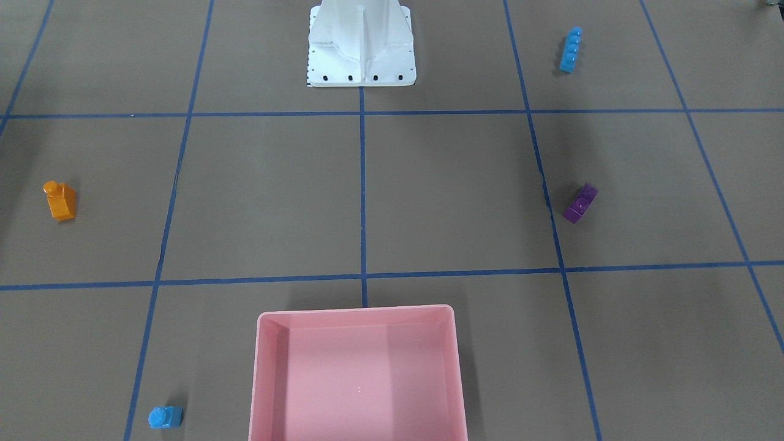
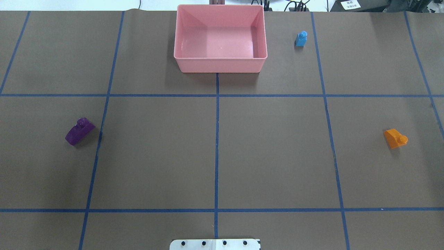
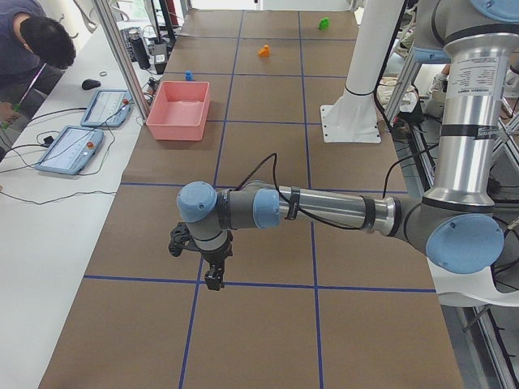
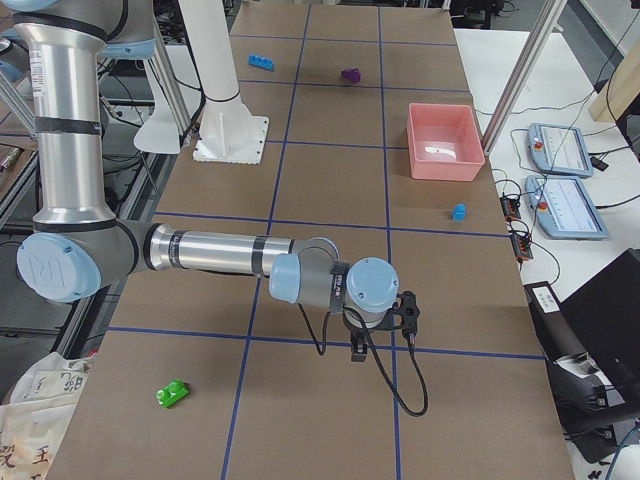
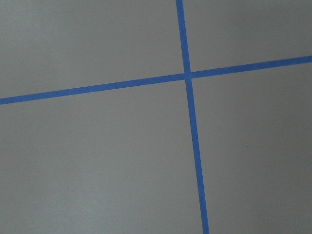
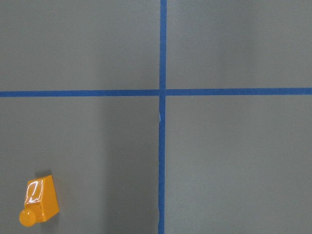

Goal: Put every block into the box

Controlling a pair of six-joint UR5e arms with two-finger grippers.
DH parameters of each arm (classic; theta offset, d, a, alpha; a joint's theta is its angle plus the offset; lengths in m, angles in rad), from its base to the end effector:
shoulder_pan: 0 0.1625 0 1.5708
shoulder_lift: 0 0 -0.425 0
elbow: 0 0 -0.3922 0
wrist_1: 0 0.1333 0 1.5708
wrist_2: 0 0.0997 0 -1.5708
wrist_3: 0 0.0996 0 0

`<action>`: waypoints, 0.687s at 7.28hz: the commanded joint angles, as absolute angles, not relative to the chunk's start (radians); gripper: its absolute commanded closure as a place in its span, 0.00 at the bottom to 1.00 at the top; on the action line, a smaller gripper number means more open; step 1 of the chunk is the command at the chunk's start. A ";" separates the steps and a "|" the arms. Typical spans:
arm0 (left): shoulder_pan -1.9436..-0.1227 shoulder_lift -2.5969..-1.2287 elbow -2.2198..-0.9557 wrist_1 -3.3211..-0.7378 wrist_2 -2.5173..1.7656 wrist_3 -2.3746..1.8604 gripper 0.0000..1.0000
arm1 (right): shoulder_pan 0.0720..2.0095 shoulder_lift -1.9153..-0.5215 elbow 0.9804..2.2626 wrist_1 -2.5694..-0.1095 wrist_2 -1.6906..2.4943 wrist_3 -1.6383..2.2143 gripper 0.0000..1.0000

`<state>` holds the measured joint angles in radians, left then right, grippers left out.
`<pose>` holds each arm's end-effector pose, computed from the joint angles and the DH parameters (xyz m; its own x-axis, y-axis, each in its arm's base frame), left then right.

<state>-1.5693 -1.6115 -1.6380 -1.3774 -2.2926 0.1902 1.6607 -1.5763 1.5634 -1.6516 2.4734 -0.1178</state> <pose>-0.0667 -0.5003 0.6279 0.7369 0.1341 -0.6626 -0.1434 0.9888 0.0406 0.0983 -0.4764 0.6633 0.6167 0.0113 0.7871 -0.0170 0.9999 -0.0011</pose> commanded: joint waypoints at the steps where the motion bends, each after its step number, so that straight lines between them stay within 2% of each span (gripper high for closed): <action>1: -1.569 -1.612 -1.640 -1.378 -2.293 0.190 0.00 | 1.661 -1.580 1.578 -1.649 2.470 -0.124 0.00; 2: -1.569 -1.614 -1.641 -1.378 -2.293 0.190 0.00 | 1.661 -1.575 1.597 -1.649 2.482 -0.117 0.00; 3: -1.569 -1.623 -1.682 -1.355 -2.295 0.190 0.00 | 1.657 -1.577 1.670 -1.651 2.491 -0.095 0.00; 4: -1.568 -1.628 -1.756 -1.300 -2.302 0.192 0.00 | 1.610 -1.562 1.701 -1.649 2.491 -0.010 0.00; 5: -1.557 -1.664 -1.775 -1.307 -2.289 0.192 0.00 | 1.512 -1.548 1.745 -1.652 2.484 0.068 0.00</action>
<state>-1.5657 -1.6329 -1.7305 -1.3223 -2.2968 0.1912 1.6051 -1.5639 1.6902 -1.6500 2.4880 -0.0247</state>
